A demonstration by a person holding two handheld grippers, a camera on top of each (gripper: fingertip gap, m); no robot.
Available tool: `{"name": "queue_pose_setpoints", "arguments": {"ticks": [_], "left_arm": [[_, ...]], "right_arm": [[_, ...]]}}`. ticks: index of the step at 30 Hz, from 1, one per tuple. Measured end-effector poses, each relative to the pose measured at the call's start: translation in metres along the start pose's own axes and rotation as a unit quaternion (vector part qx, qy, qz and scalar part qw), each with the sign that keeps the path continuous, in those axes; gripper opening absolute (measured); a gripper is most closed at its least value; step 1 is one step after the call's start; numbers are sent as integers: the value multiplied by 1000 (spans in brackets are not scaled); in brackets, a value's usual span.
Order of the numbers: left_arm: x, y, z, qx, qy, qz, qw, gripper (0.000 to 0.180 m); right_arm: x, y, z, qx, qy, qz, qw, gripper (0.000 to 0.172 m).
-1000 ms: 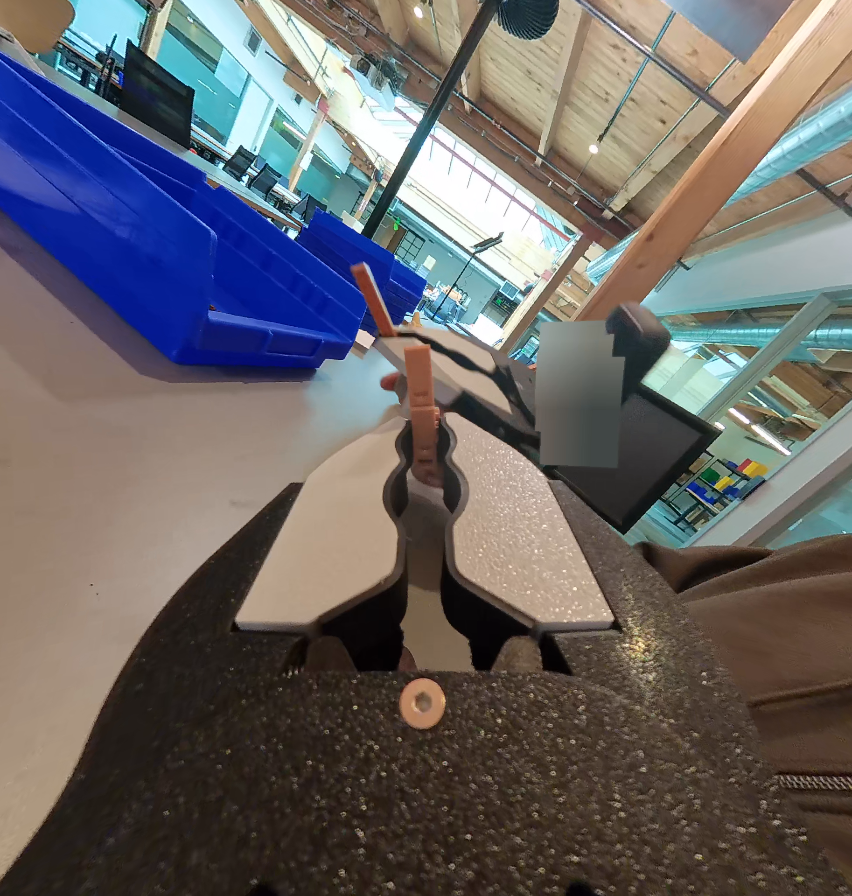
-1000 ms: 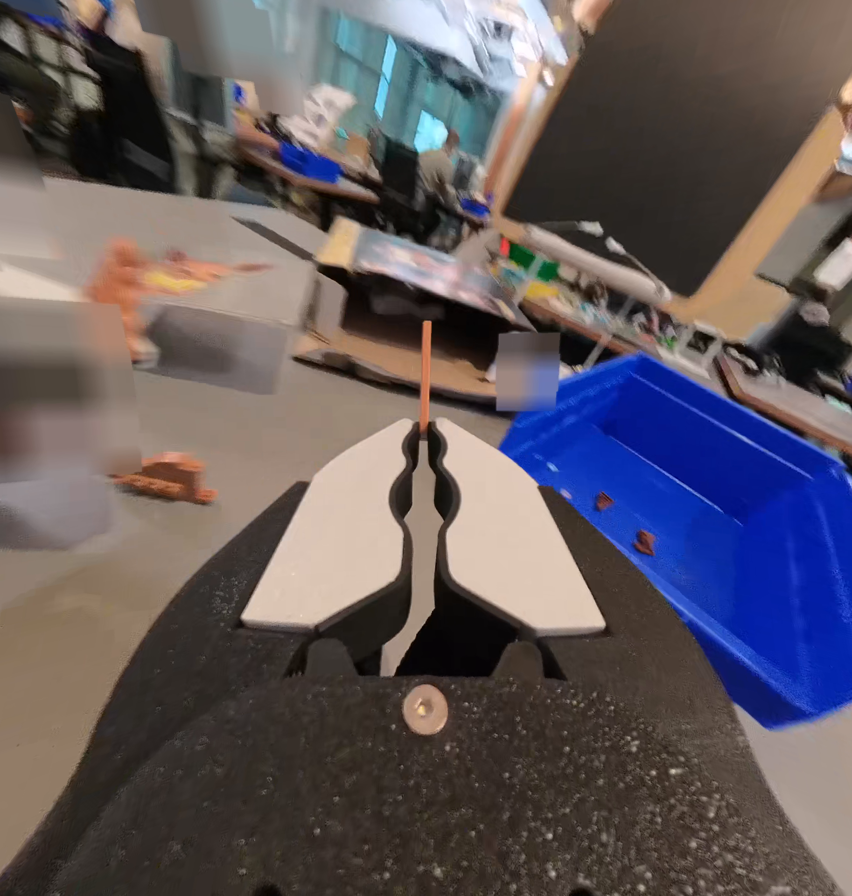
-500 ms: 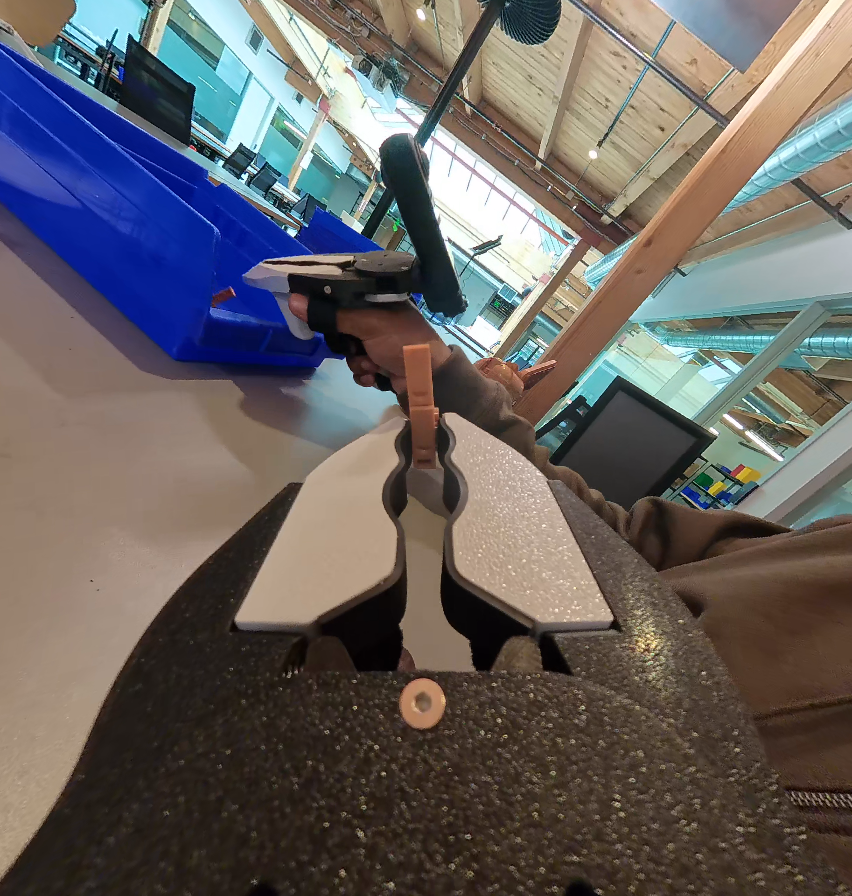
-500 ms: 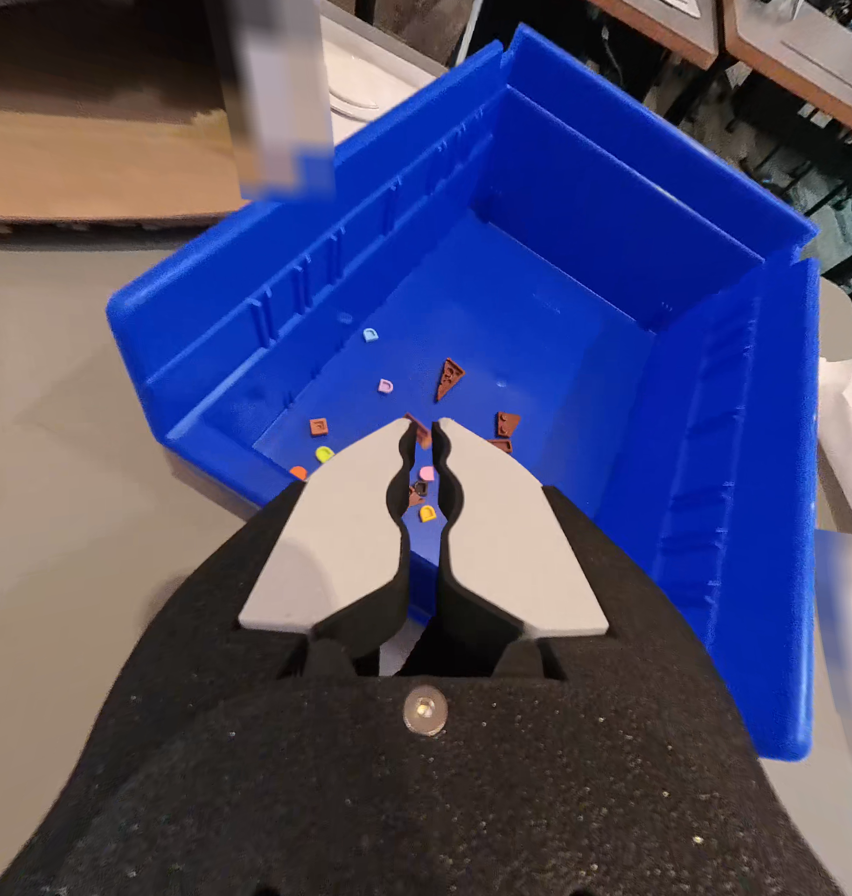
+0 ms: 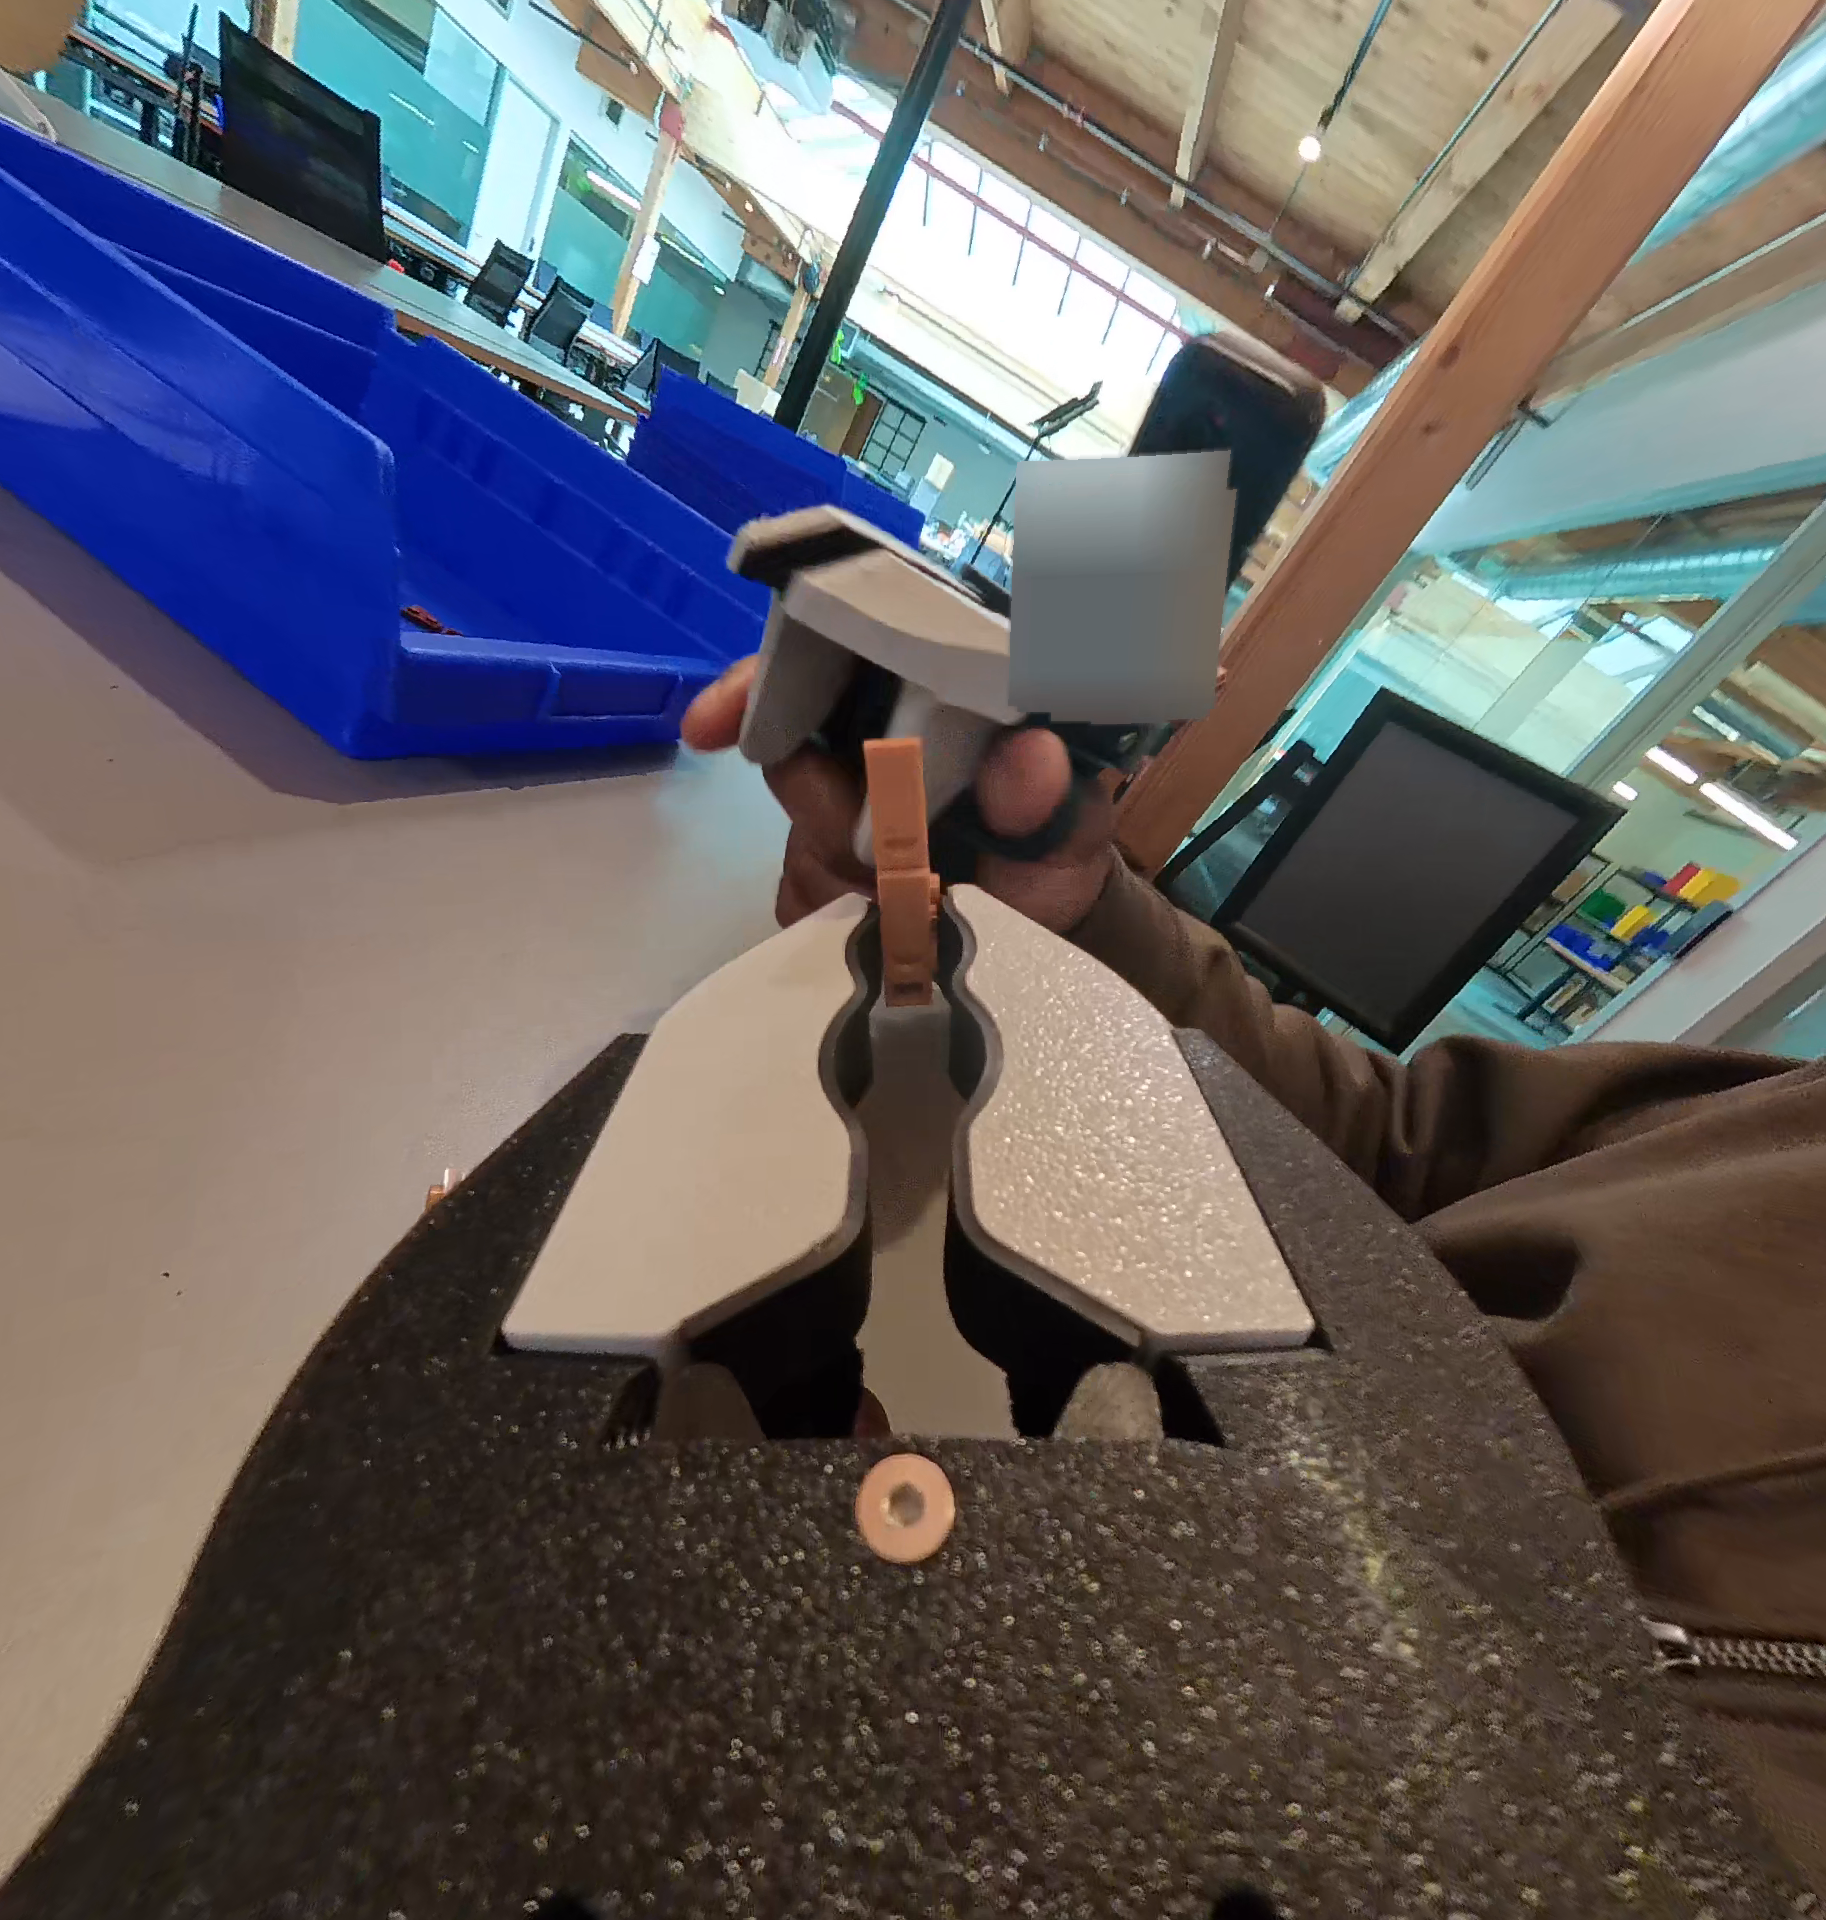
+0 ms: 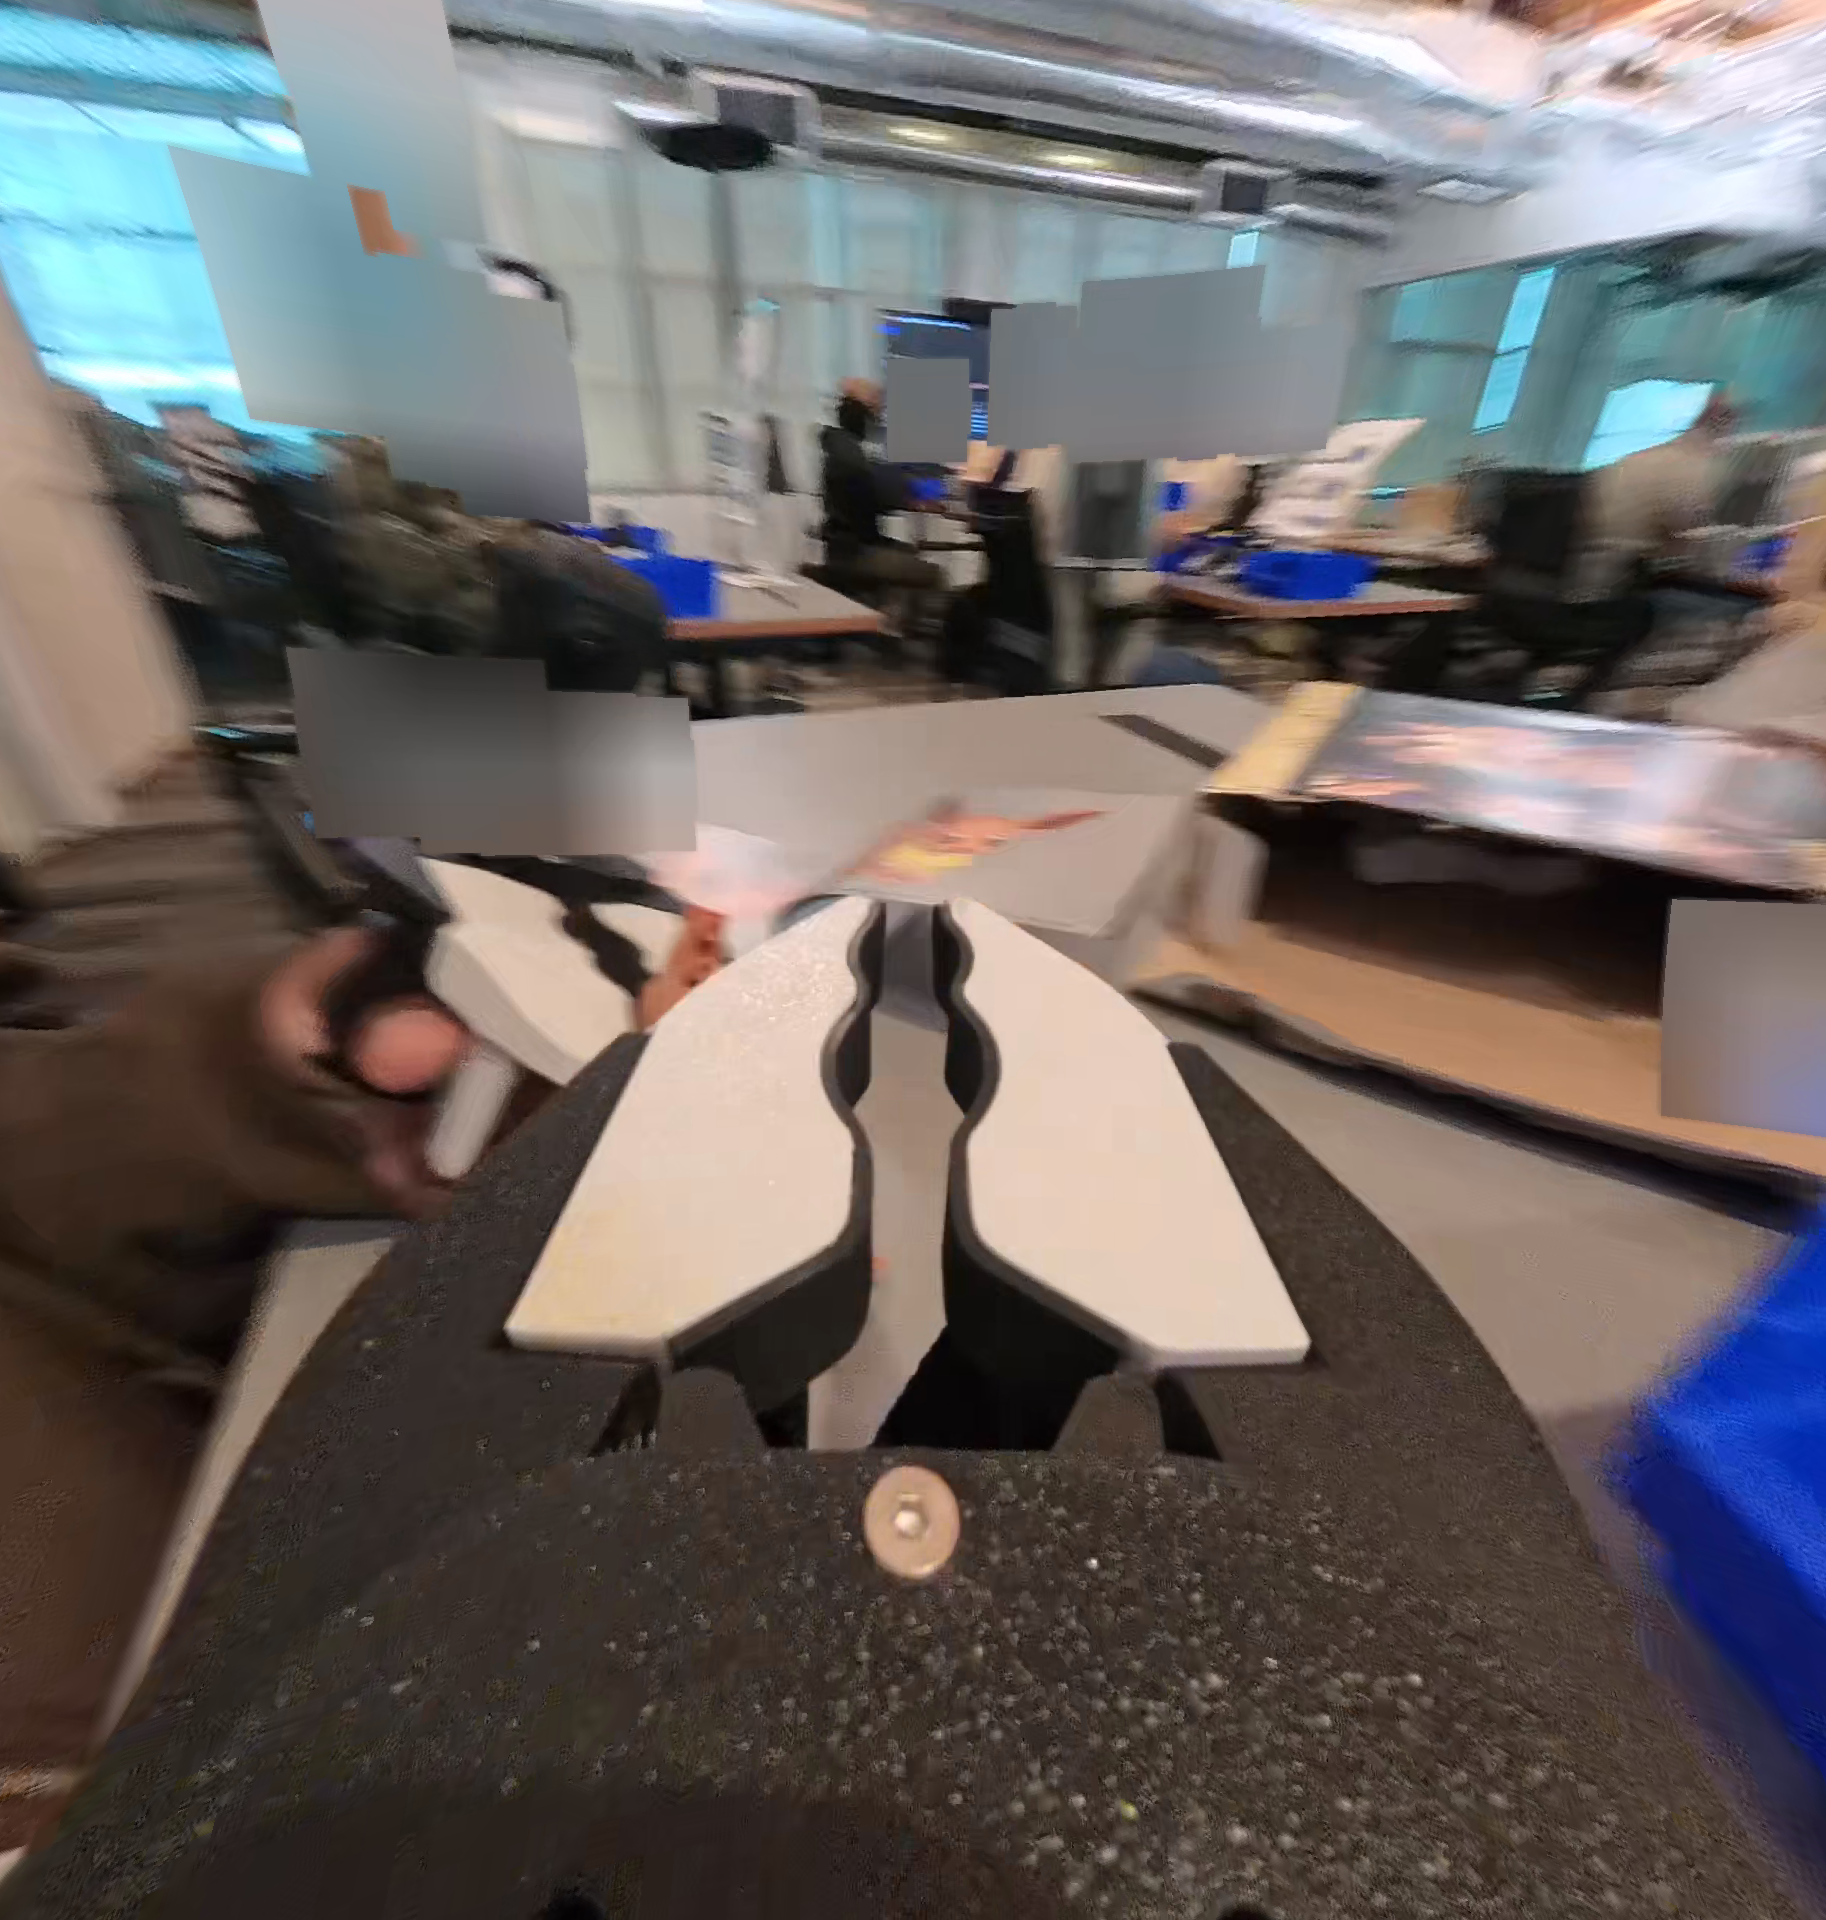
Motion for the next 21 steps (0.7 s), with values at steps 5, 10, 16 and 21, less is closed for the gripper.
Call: {"name": "queue_pose_setpoints", "arguments": {"ticks": [5,10,16,21], "left_arm": [[4,4,4,3,23,-23,999,10],[6,5,4,-3,31,-35,999,10],[5,5,2,-18,37,-34,999,10],[4,5,0,-38,48,-23,998,12]], "right_arm": [[8,6,-13,-113,103,1,988,22],[13,7,-20,-160,118,-28,980,23],[19,9,-26,-180,97,-66,977,11],[17,8,-25,-166,81,-62,981,9]]}}
Point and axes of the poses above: each gripper's, where its closed fingertips meet, y out along the fingers, x out of its underside, z = x × y across the jaws, the point moved 7 cm from there along -y, back along the fingers, and after that the axes turned 4 degrees about z, right-handed, at the moved point
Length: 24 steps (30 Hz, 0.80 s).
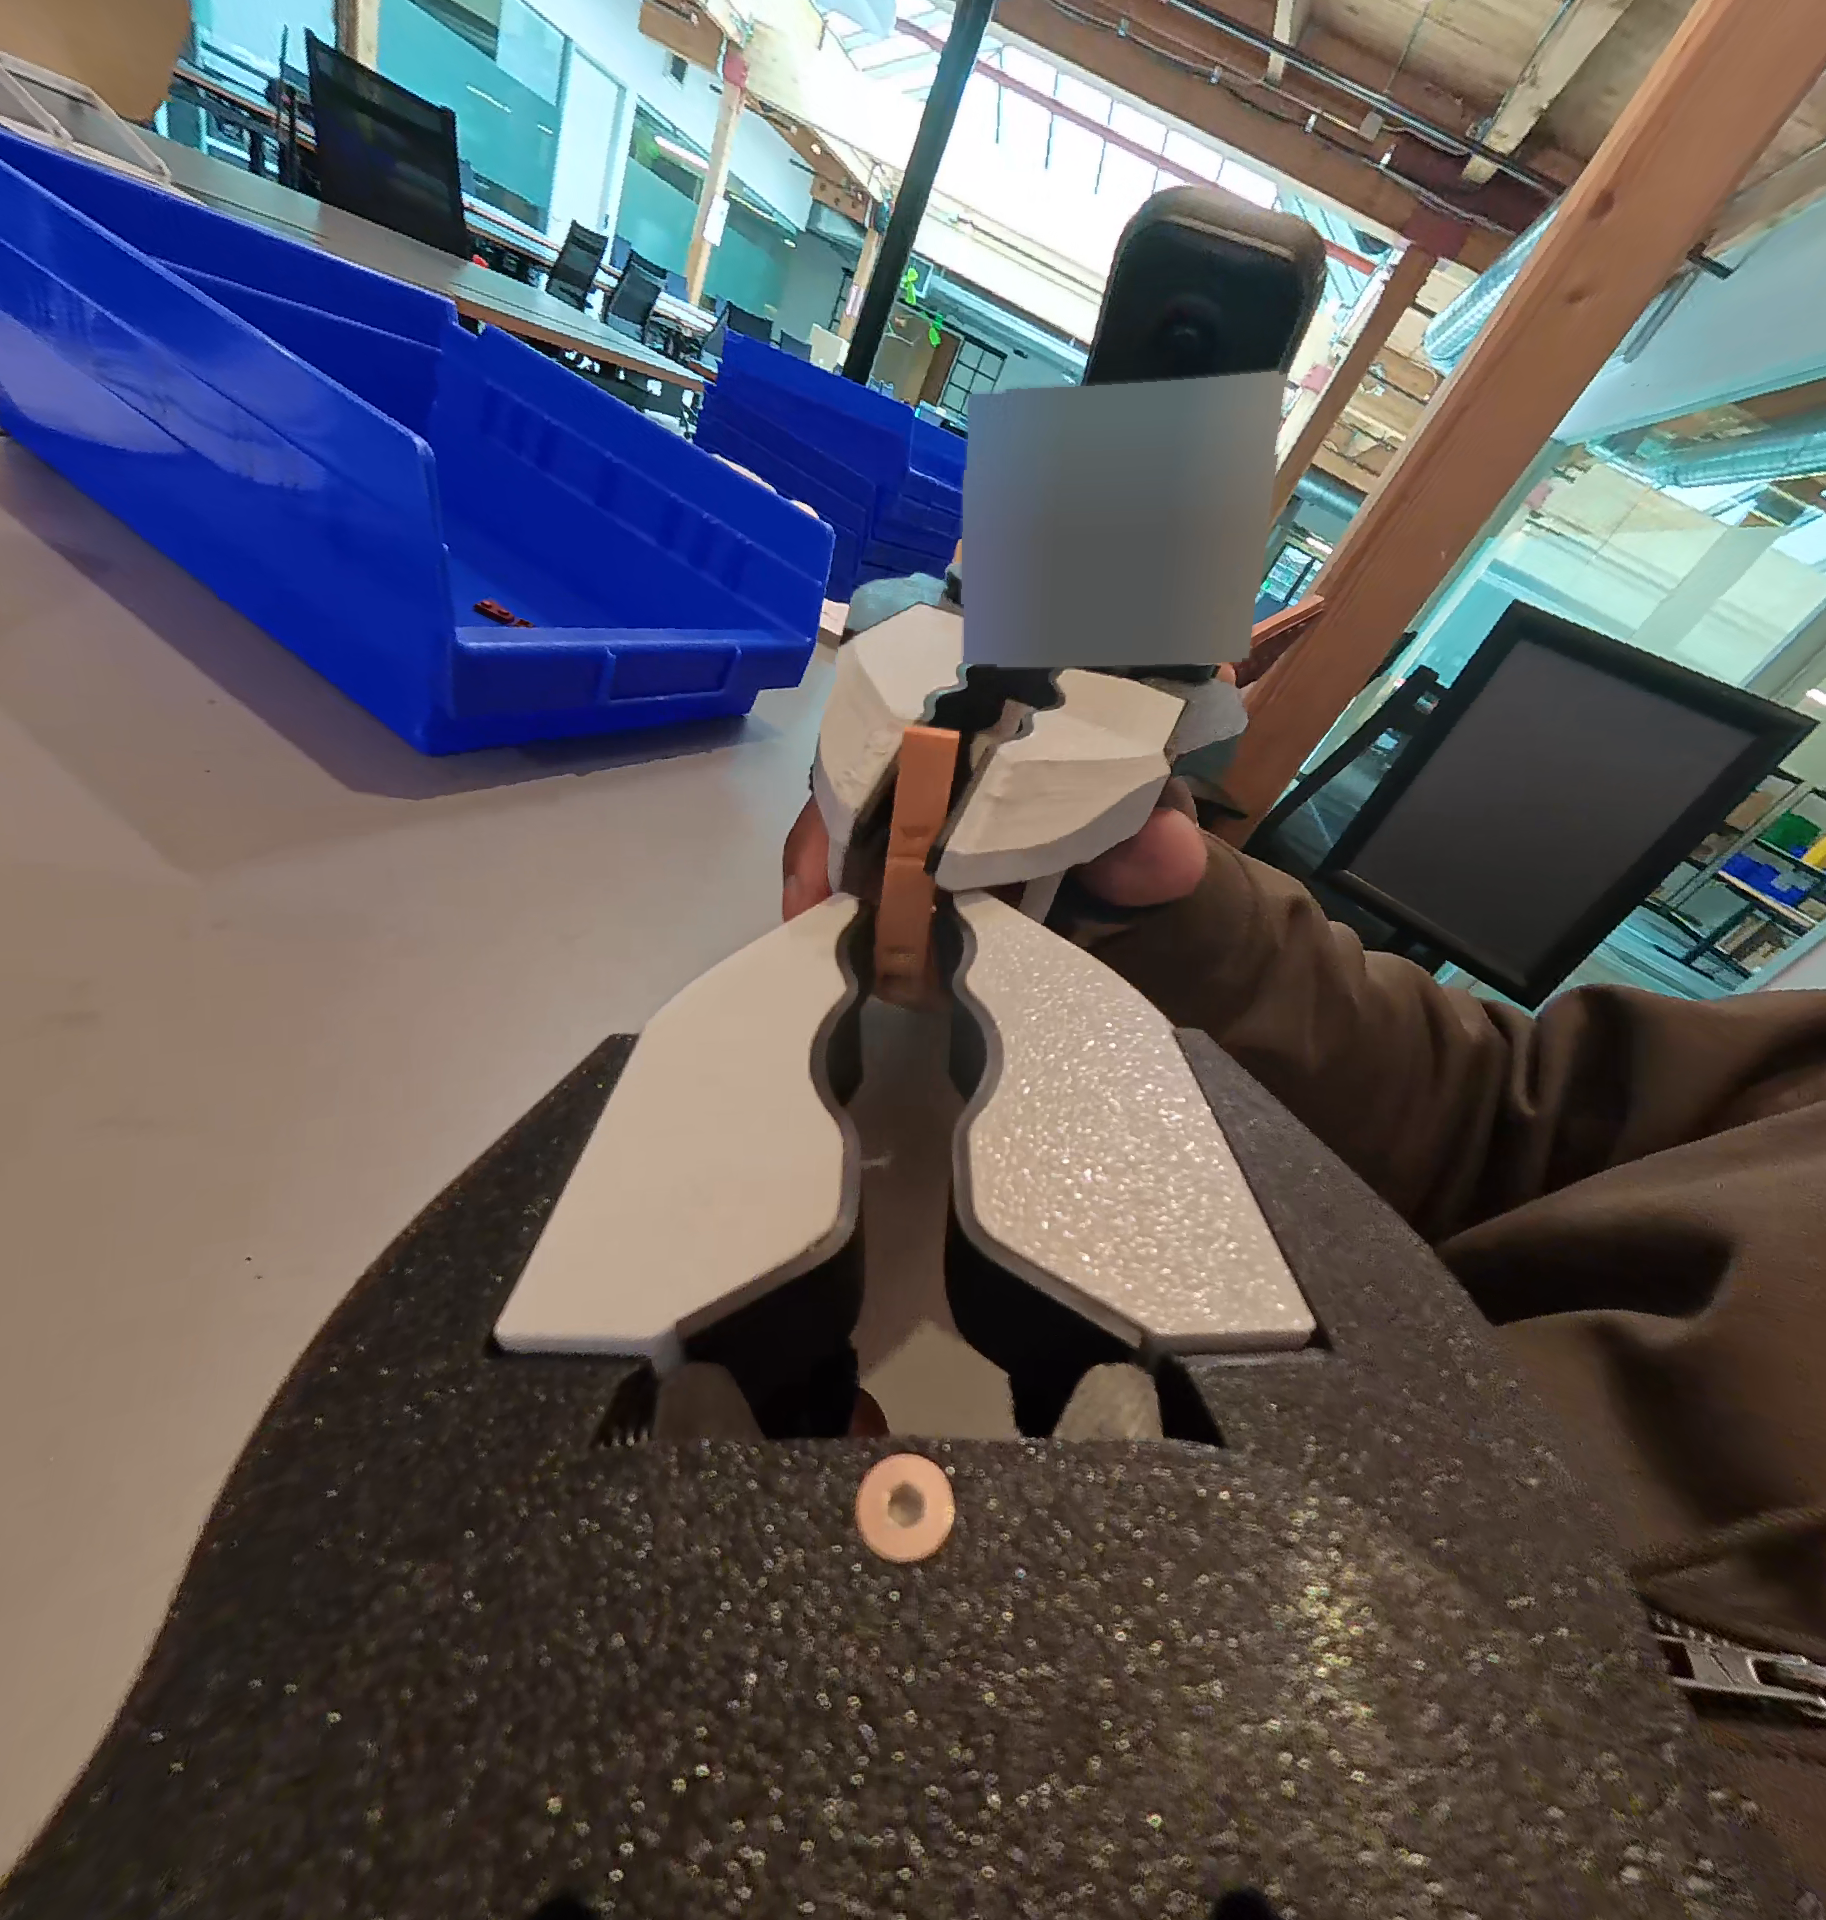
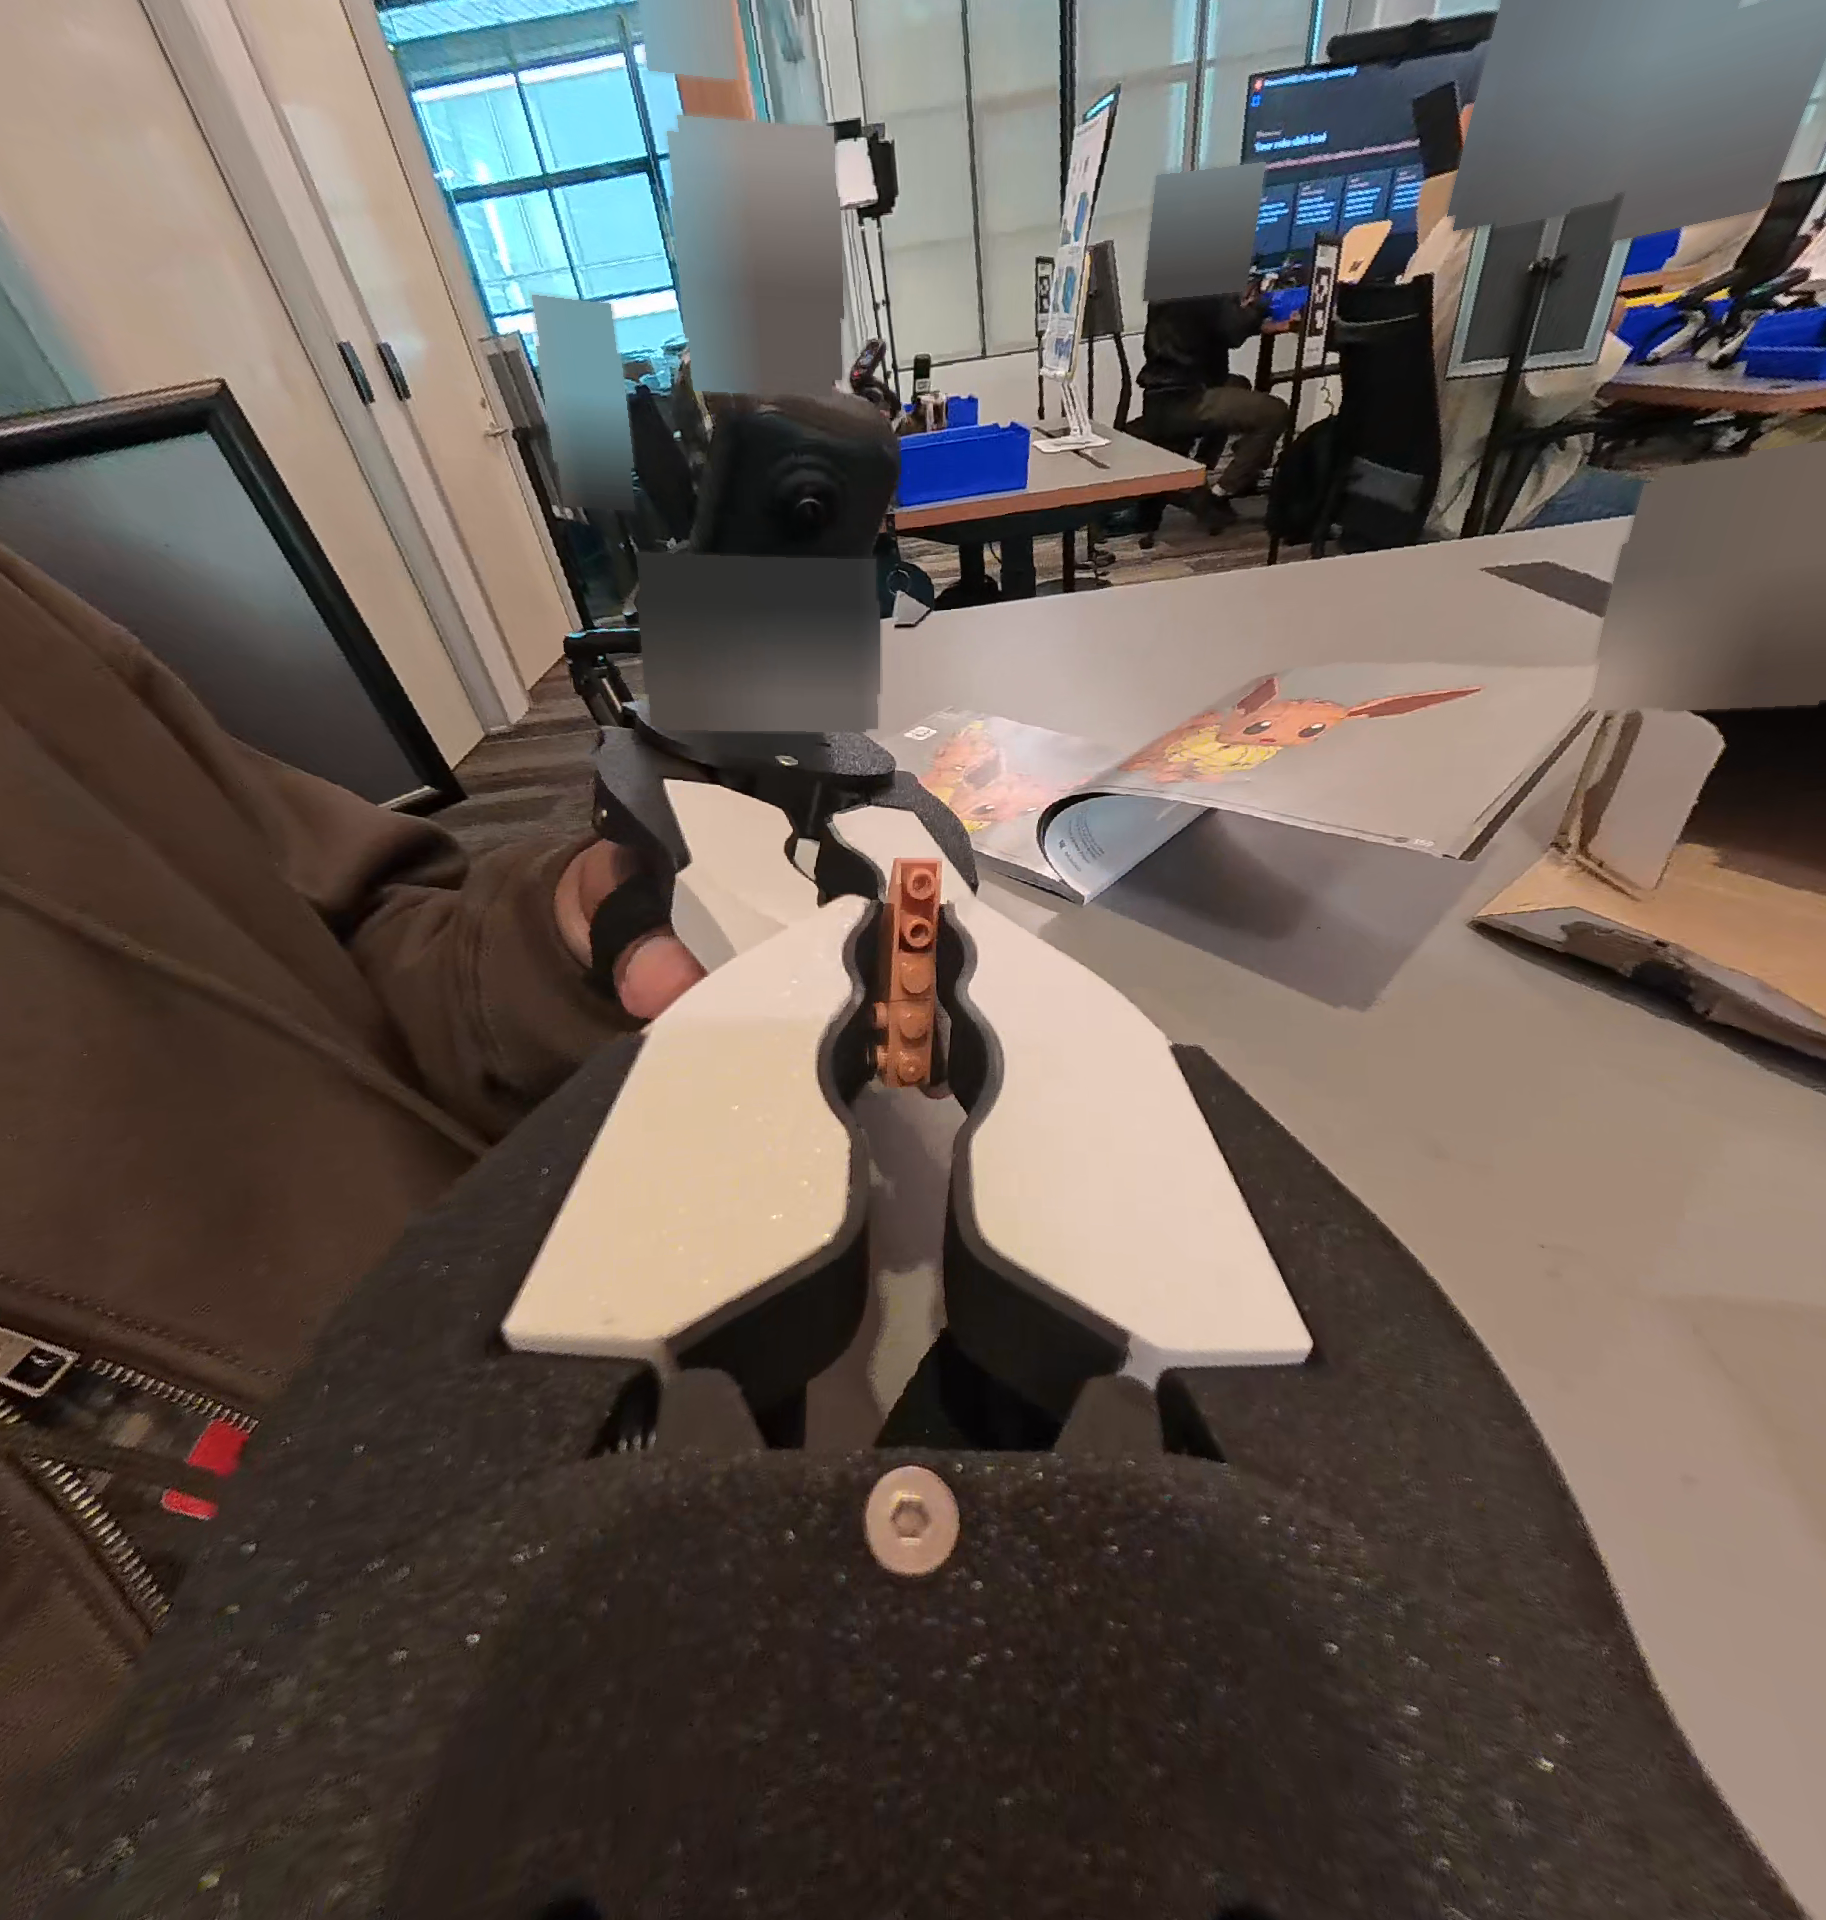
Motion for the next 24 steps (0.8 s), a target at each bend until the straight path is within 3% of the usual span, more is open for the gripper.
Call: {"name": "queue_pose_setpoints", "arguments": {"ticks": [16,19,21,24], "left_arm": [[-3,-3,10,-2,69,20,997,9],[-6,-6,9,13,46,42,998,9],[-15,-17,7,45,14,92,995,9],[-19,-26,-8,31,-29,107,993,9]], "right_arm": [[-8,-3,-2,-36,29,56,997,10],[-11,-10,4,-30,44,78,996,9],[-17,-27,17,-1,63,115,991,9],[-26,-54,32,46,75,168,982,9]]}}
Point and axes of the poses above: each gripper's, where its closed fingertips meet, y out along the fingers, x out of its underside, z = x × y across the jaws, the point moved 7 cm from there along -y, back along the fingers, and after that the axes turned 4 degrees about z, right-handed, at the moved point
